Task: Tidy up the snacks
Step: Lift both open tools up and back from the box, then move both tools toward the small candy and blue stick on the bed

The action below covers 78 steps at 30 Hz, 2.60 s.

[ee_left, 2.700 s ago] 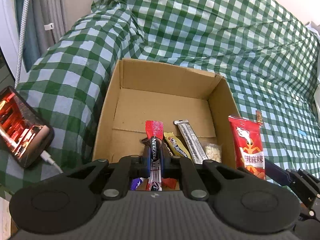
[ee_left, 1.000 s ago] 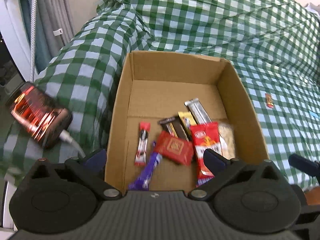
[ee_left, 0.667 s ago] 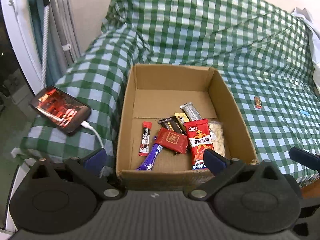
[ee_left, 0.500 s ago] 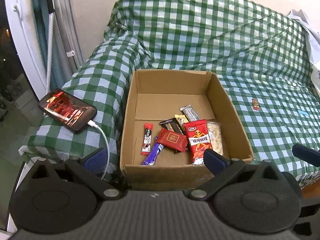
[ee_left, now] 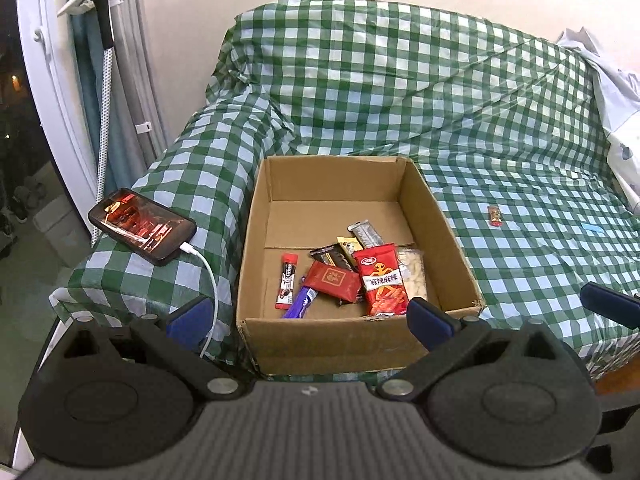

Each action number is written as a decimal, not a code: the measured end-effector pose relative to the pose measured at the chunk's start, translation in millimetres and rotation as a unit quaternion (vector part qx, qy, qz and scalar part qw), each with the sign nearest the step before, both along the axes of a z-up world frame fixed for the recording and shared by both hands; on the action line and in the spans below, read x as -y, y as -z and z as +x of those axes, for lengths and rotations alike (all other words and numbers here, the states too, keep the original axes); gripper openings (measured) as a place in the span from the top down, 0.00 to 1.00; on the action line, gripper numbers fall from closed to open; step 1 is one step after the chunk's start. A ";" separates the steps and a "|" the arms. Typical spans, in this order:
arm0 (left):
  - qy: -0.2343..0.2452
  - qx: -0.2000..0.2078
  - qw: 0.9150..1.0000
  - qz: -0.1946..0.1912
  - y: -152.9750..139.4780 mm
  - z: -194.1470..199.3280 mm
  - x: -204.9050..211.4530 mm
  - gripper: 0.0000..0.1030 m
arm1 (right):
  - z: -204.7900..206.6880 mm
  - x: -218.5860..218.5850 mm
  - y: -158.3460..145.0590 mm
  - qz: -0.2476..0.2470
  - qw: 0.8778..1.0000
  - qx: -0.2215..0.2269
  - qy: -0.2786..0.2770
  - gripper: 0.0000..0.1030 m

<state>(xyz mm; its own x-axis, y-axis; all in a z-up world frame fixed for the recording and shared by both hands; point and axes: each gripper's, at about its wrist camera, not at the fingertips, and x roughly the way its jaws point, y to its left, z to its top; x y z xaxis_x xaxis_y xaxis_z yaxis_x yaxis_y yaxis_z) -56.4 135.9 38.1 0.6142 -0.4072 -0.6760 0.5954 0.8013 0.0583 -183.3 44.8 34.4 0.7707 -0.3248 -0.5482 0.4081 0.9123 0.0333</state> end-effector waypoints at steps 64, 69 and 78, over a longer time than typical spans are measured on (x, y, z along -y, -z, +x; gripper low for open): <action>0.010 -0.015 1.000 0.023 14.4 4.1 6.3 0.00 | 1.5 5.4 12.8 0.023 1.000 -0.018 -0.001 0.01; 0.011 -0.018 0.999 0.034 18.3 7.7 13.6 0.00 | 2.8 12.4 18.3 0.034 0.999 -0.022 0.002 0.01; 0.019 -0.019 0.998 0.057 23.0 11.7 38.4 0.00 | 2.3 33.6 27.4 0.057 0.998 -0.022 0.016 0.01</action>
